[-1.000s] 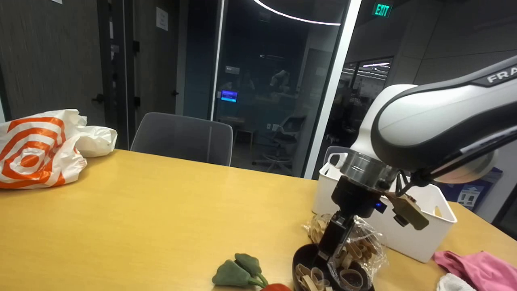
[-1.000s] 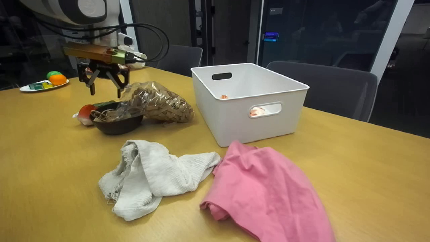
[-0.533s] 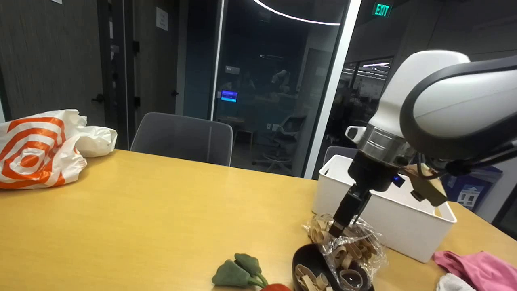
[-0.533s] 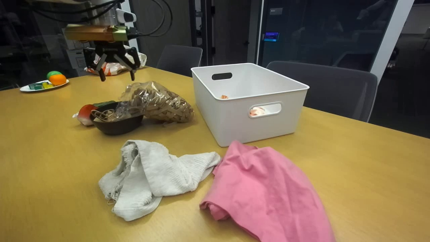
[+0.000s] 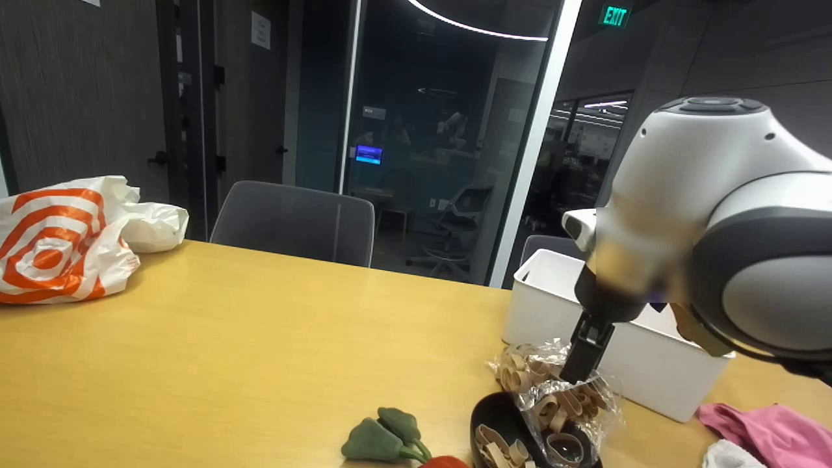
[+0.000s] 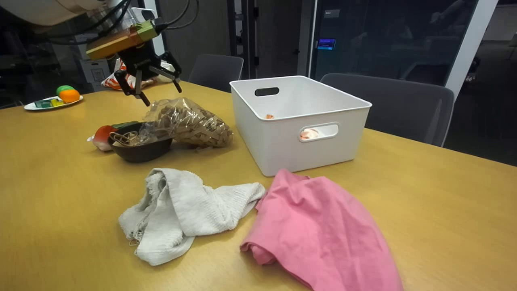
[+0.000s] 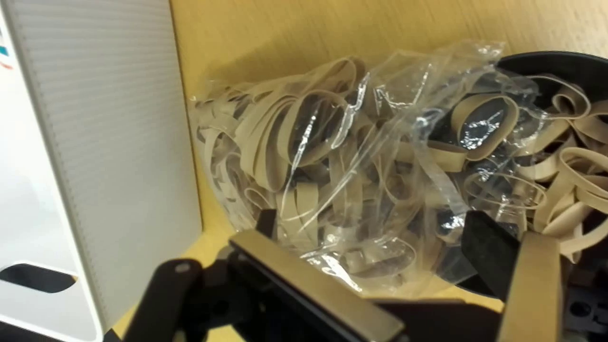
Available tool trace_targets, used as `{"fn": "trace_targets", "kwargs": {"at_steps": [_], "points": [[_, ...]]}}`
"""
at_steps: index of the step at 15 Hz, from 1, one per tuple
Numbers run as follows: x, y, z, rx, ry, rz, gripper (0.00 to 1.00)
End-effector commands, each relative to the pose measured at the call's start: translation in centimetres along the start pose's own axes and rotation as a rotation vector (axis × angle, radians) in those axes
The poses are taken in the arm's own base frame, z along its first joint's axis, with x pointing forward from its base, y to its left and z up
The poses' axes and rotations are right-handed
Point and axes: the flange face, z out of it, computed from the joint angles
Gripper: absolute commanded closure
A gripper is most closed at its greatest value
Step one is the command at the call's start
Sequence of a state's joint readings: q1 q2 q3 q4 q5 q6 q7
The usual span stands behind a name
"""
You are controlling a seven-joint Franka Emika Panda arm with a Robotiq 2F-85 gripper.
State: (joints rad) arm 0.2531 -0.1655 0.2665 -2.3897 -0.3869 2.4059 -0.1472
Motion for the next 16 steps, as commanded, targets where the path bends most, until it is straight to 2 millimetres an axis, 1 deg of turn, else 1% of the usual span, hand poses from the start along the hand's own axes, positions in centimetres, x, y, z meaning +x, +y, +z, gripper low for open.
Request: {"fn": "trace_targets", "kwargs": {"at_steps": [1, 3, 6, 7, 8, 9, 16], "points": [[-0.6, -0.7, 0.8, -0.124, 0.007, -0.035, 0.00], [-0.8, -1.1, 1.6, -0.146, -0.027, -0.048, 0.00], [-1.0, -1.3, 2.1, -0.180, -0.035, -0.039, 0.00], [-1.0, -1.3, 2.2, -0.181, -0.032, -0.027, 0.25], [-1.0, -1.2, 2.2, -0.190, -0.029, -0.015, 0.28], [-1.0, -1.3, 2.3, -0.188, -0.025, -0.005, 0.34], [-0.9, -1.3, 2.8, -0.210, -0.013, 0.079, 0.89]]}}
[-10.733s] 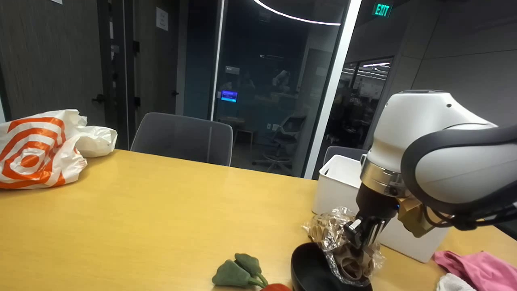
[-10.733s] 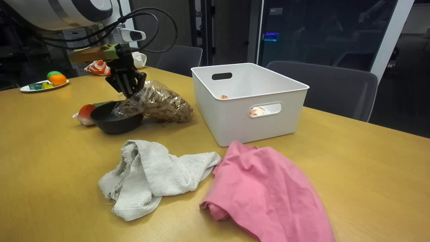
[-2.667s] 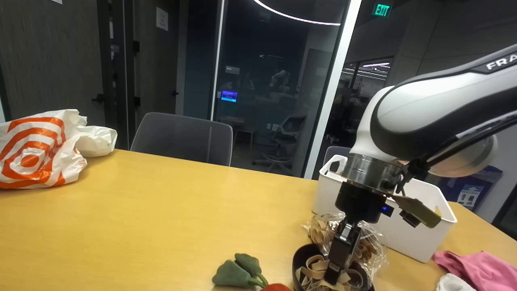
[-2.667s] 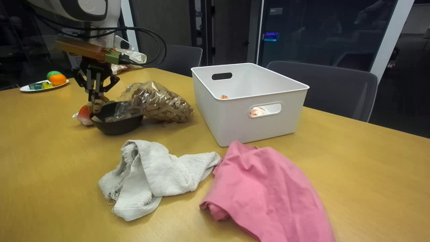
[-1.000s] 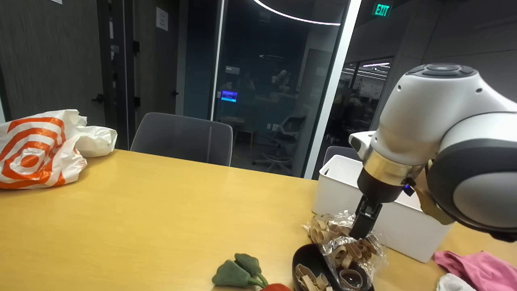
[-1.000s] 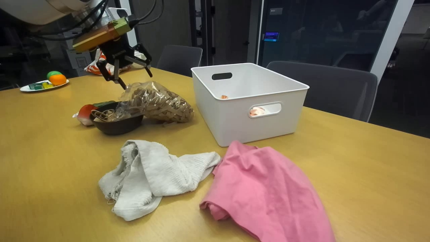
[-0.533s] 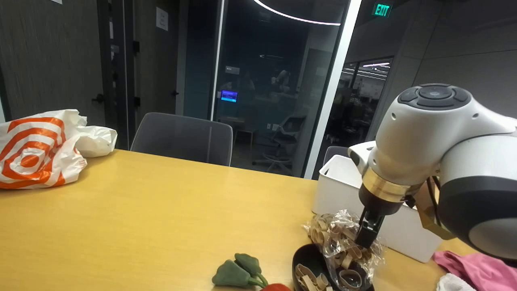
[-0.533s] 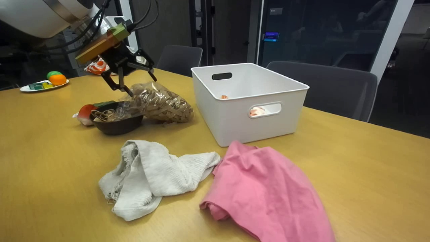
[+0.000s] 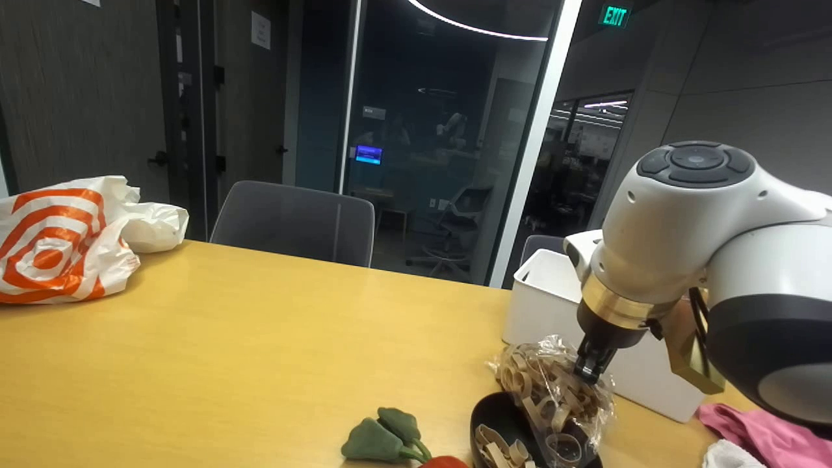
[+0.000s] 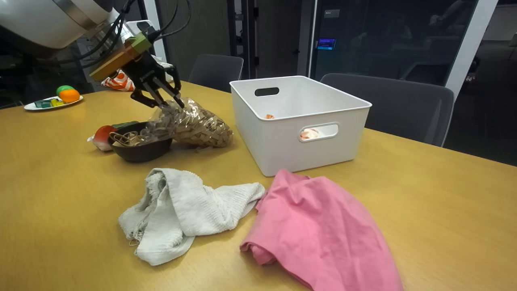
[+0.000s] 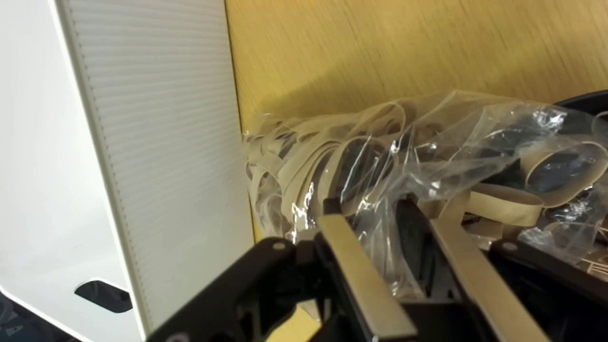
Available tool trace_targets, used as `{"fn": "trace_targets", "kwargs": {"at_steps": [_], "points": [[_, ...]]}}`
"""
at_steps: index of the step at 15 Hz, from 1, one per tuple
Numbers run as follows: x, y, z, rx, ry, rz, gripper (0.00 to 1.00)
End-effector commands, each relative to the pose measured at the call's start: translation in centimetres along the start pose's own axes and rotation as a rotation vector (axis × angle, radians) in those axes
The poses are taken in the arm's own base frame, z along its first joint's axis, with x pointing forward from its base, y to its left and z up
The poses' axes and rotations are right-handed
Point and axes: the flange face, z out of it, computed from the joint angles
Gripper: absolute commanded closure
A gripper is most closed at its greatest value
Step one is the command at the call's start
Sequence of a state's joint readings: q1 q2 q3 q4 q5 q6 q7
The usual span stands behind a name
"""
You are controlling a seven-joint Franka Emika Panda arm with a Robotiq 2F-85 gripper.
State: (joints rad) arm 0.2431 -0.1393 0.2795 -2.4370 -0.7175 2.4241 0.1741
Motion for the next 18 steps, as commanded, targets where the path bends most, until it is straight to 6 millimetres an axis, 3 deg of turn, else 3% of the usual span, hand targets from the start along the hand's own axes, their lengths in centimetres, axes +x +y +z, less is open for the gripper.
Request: {"fn": "trace_targets", "kwargs": {"at_steps": [1, 4, 7, 18], "points": [[0.2, 0.2, 0.1, -0.035, 0.025, 0.055, 0.92], [0.3, 0.4, 0.1, -0.078, 0.040, 0.111, 0.98], [0.4, 0.7, 0.0, -0.116, 0.057, 0.177, 0.92], [0.8, 2.6, -0.8, -0.312, 0.170, 0.375, 0.93]]}}
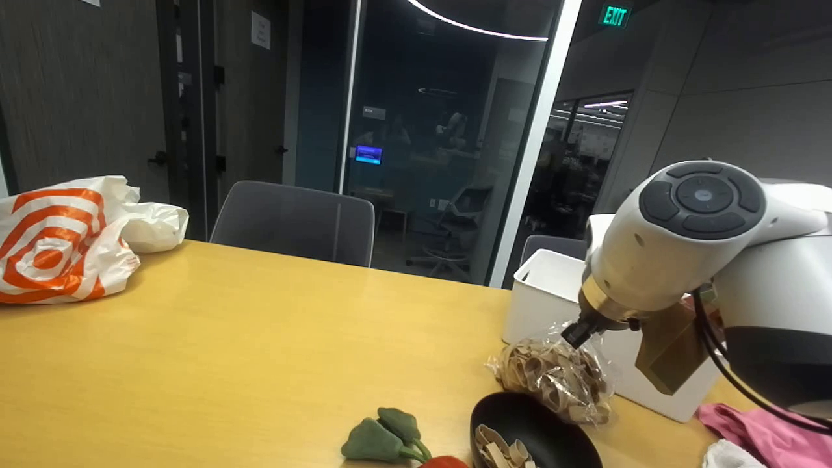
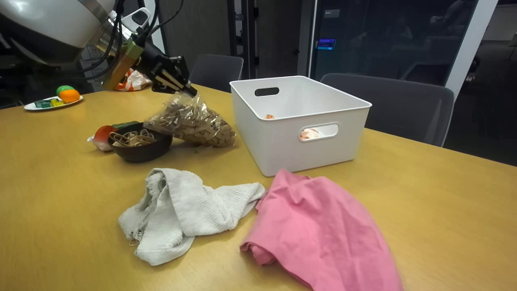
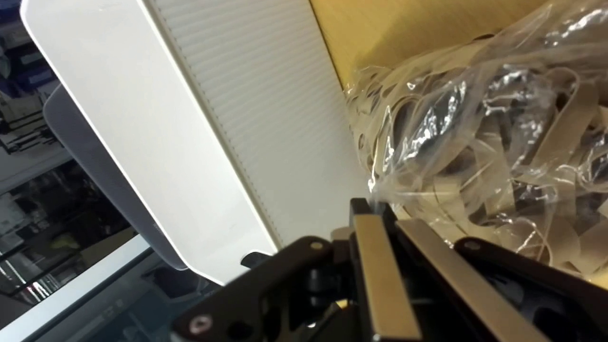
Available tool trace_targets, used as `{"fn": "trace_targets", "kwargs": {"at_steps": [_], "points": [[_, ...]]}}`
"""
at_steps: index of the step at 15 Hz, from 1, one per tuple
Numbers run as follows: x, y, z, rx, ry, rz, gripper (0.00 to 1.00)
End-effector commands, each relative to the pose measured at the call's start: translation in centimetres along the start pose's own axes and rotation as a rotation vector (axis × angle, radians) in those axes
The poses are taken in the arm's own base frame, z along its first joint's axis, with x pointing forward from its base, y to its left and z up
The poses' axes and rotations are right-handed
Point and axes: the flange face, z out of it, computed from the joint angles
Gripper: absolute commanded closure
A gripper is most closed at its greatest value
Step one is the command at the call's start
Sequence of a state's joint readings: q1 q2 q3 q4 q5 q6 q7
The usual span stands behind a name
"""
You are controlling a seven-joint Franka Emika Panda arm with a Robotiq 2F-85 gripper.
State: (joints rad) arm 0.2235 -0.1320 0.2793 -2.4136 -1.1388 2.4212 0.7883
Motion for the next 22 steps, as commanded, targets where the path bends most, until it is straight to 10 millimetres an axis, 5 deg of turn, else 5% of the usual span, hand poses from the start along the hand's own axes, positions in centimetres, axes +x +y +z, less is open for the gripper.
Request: {"fn": "trace_targets", "kwargs": {"at_steps": [1, 10, 22], "points": [[1.0, 1.3, -0.4, -0.069, 0.055, 0.073, 0.93], [2.0, 2.4, 0.5, -0.202, 0.123, 0.128, 0.93], [7.2, 4.8, 5.0, -0.360, 0.161, 0.058, 0.93]]}}
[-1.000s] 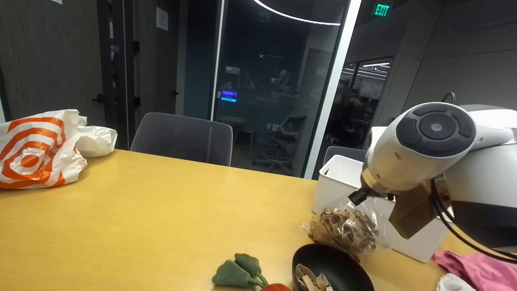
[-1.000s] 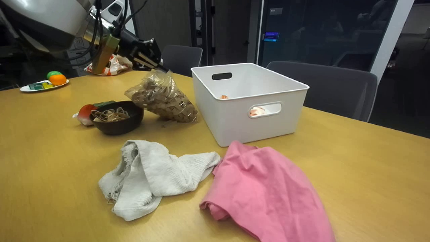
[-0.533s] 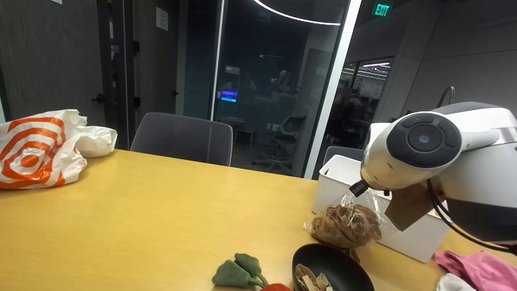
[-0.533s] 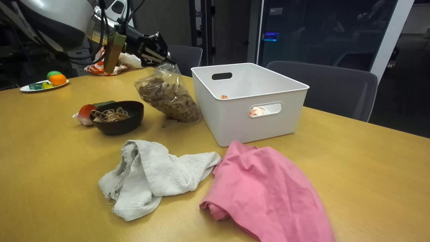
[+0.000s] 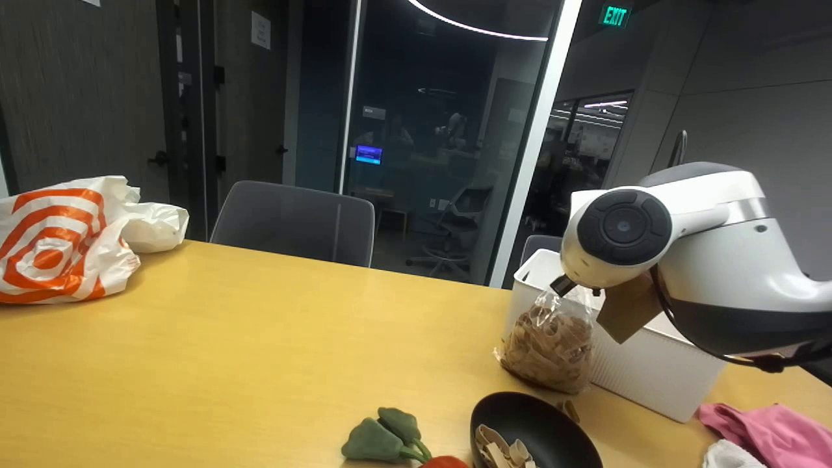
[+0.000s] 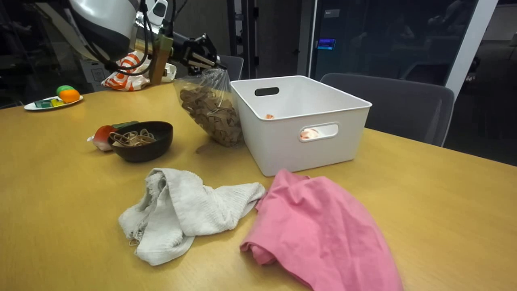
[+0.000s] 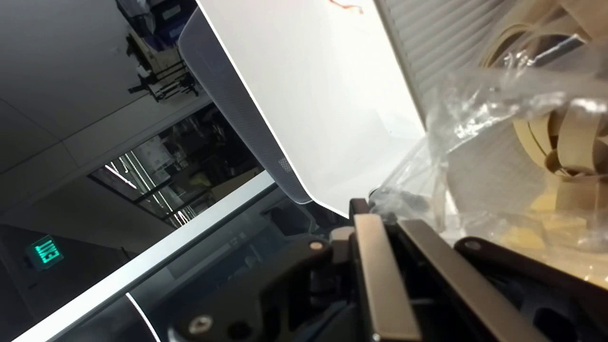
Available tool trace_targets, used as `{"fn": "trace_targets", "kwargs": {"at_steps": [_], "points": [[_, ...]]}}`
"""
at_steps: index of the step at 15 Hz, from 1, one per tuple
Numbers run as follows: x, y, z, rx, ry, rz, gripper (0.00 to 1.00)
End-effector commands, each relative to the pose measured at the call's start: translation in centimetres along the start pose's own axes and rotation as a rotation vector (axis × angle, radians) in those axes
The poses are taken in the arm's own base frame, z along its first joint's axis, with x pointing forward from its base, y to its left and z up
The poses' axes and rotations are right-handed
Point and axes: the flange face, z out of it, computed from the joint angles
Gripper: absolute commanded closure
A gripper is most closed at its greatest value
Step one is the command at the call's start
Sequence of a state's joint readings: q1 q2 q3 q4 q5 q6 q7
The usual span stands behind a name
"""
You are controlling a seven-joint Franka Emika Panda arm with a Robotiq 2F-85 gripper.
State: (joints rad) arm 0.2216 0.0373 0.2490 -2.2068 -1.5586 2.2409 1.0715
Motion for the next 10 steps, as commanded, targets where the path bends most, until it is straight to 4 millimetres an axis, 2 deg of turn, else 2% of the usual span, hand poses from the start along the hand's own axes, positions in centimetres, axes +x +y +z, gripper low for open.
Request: {"fn": "trace_targets", "kwargs": {"at_steps": [1, 10], "points": [[2.0, 0.7, 1.7, -0.064, 0.022, -0.004, 0.93], [2.0, 0.2, 4.1, -0.122, -0.031, -0.007, 0.93]]}}
